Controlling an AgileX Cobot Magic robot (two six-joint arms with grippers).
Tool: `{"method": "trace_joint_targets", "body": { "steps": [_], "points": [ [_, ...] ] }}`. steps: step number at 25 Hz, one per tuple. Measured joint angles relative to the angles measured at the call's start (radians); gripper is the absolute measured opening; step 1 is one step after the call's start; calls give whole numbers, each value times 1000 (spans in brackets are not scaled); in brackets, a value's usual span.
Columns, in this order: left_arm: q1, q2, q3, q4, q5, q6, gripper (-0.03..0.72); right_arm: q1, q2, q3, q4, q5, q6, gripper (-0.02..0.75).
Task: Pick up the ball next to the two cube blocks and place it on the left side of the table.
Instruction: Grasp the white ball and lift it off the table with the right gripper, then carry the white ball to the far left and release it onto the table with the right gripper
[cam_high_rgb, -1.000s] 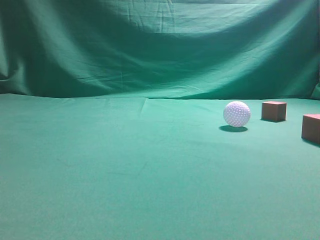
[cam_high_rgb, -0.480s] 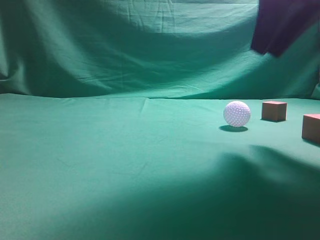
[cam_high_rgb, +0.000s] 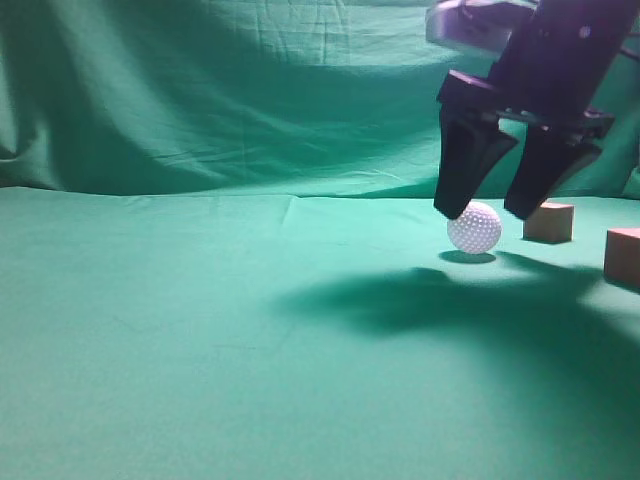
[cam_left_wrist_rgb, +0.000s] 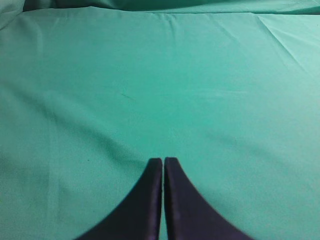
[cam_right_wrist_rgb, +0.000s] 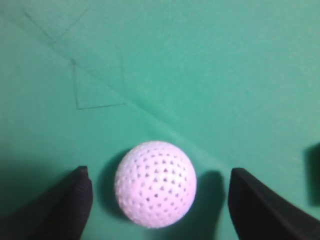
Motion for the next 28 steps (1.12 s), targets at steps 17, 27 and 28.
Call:
{"method": "trace_joint_targets", "body": {
  "steps": [17, 27, 28],
  "points": [
    [0, 0, 0, 0, 0, 0, 0, 206, 53, -267, 72, -33, -36, 311],
    [0, 0, 0, 0, 0, 0, 0, 478, 340, -611, 260, -187, -113, 311],
    [0, 0, 0, 0, 0, 0, 0, 499, 387, -650, 264, -192, -119, 311]
  ]
}}
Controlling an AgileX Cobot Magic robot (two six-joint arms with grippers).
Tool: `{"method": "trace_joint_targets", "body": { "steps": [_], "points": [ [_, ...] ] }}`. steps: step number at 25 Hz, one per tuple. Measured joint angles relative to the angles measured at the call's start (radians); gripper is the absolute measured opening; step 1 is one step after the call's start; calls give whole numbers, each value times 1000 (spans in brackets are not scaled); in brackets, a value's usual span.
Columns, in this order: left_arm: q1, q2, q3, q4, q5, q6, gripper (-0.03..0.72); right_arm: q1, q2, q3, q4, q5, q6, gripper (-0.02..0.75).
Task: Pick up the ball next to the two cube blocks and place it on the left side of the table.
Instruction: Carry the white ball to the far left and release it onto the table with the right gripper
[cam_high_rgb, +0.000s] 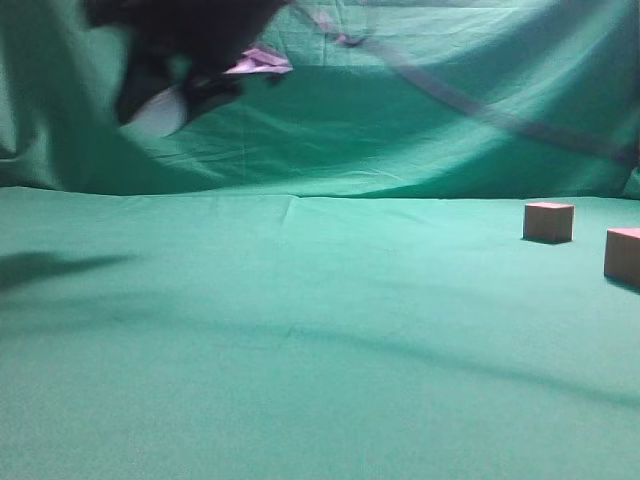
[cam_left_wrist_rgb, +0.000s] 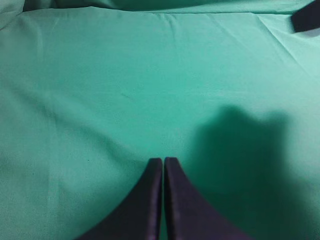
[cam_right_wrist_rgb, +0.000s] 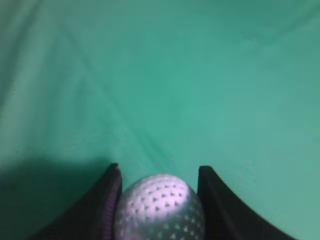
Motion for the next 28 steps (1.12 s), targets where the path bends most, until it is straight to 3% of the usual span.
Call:
{"method": "trace_joint_targets", "body": {
  "steps": [6, 13, 19, 20, 24, 26, 28],
  "points": [
    [0, 0, 0, 0, 0, 0, 0, 48, 209, -219, 6, -94, -11, 311],
    [0, 0, 0, 0, 0, 0, 0, 48, 273, -250, 14, -184, -12, 311],
    [0, 0, 0, 0, 0, 0, 0, 44, 280, -272, 18, -173, -14, 624],
    [0, 0, 0, 0, 0, 0, 0, 41, 271, -282, 18, -149, -14, 653],
    [0, 0, 0, 0, 0, 0, 0, 1, 149, -315, -11, 23, -9, 645],
    [0, 0, 0, 0, 0, 0, 0, -22, 57, -322, -34, 151, 27, 468],
    [0, 0, 0, 0, 0, 0, 0, -39, -35, -330, -110, 298, 104, 224]
  ]
}}
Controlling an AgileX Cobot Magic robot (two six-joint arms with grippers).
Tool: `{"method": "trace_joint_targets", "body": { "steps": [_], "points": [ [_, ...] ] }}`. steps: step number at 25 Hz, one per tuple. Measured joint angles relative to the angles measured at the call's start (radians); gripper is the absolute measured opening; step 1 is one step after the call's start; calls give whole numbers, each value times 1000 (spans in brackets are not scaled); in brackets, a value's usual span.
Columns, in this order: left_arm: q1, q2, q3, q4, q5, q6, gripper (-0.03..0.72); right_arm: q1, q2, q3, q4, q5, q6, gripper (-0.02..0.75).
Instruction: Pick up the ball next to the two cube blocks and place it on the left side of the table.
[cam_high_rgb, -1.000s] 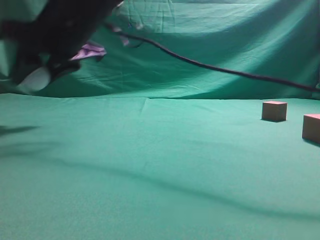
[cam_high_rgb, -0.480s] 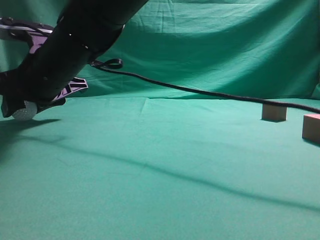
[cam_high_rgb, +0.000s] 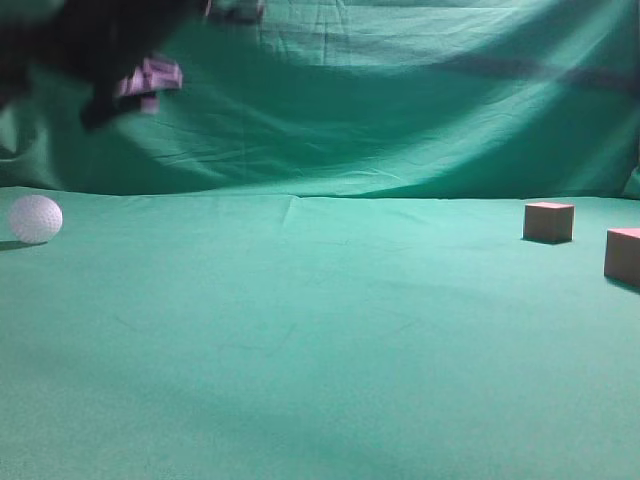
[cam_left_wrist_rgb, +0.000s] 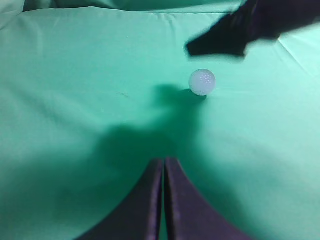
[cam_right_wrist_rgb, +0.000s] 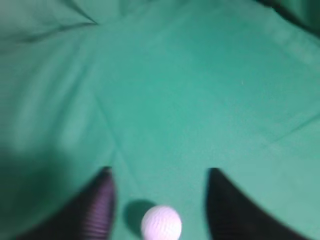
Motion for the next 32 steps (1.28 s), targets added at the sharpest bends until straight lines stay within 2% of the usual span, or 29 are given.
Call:
{"method": "trace_joint_targets", "body": {
  "steps": [2, 4, 8, 12, 18, 22, 28, 32],
  "points": [
    [0, 0, 0, 0, 0, 0, 0, -11, -86, -5, -112, 143, 109, 85],
    [0, 0, 0, 0, 0, 0, 0, -15, -152, -5, -261, 289, 269, 0],
    [0, 0, 0, 0, 0, 0, 0, -16, -272, -5, -501, 510, 494, 0],
    [0, 0, 0, 0, 0, 0, 0, -18, -398, -5, -625, 583, 563, 0],
    [0, 0, 0, 0, 0, 0, 0, -18, -624, 94, -676, 590, 608, 0],
    [0, 0, 0, 0, 0, 0, 0, -18, -811, 308, -676, 587, 628, 0],
    [0, 0, 0, 0, 0, 0, 0, -18, -1161, 681, -663, 474, 656, 0],
    [0, 0, 0, 0, 0, 0, 0, -18, -1362, 857, -661, 470, 660, 0]
  ]
}}
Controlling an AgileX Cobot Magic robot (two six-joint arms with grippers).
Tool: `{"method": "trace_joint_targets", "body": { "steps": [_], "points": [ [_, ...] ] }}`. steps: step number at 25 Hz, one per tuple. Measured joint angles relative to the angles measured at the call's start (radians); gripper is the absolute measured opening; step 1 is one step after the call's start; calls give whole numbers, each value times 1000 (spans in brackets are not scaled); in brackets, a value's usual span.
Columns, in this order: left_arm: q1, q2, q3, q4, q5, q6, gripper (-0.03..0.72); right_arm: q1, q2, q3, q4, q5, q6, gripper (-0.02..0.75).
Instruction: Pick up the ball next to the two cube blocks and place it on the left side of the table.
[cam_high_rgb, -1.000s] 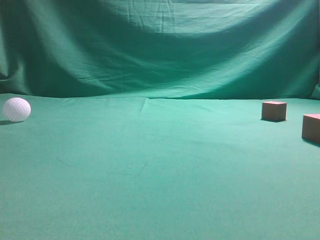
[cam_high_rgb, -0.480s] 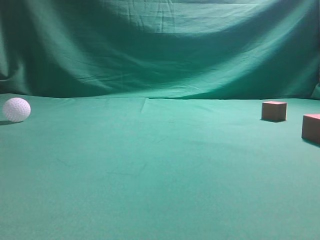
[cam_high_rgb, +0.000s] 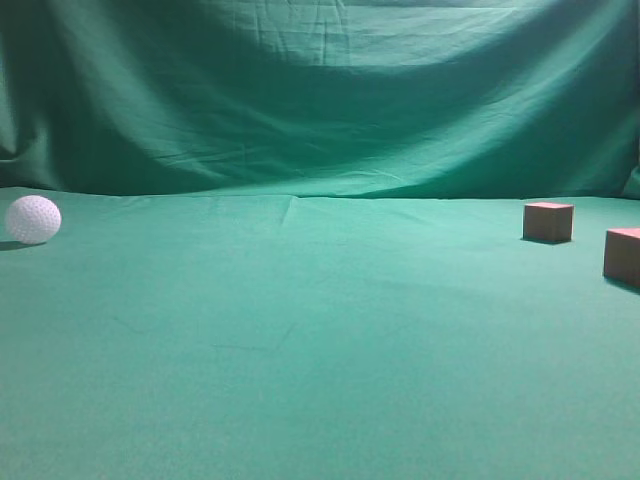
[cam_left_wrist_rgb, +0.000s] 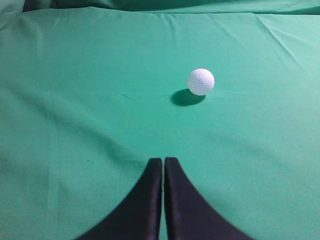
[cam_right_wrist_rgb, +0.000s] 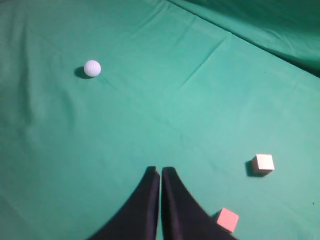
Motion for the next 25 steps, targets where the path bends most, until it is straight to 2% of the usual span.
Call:
{"method": "trace_joint_targets", "body": {
  "steps": [7, 11, 14, 19, 25],
  "points": [
    [0, 0, 0, 0, 0, 0, 0, 0, -312, 259, -11, -20, 24, 0],
    [0, 0, 0, 0, 0, 0, 0, -13, -497, 435, -75, -63, 113, 0],
    [0, 0, 0, 0, 0, 0, 0, -85, -629, 591, -100, -194, 125, 0],
    [0, 0, 0, 0, 0, 0, 0, -274, -749, 847, -103, -488, 125, 0],
    [0, 0, 0, 0, 0, 0, 0, -444, -803, 1084, -105, -697, 125, 0]
  ]
}}
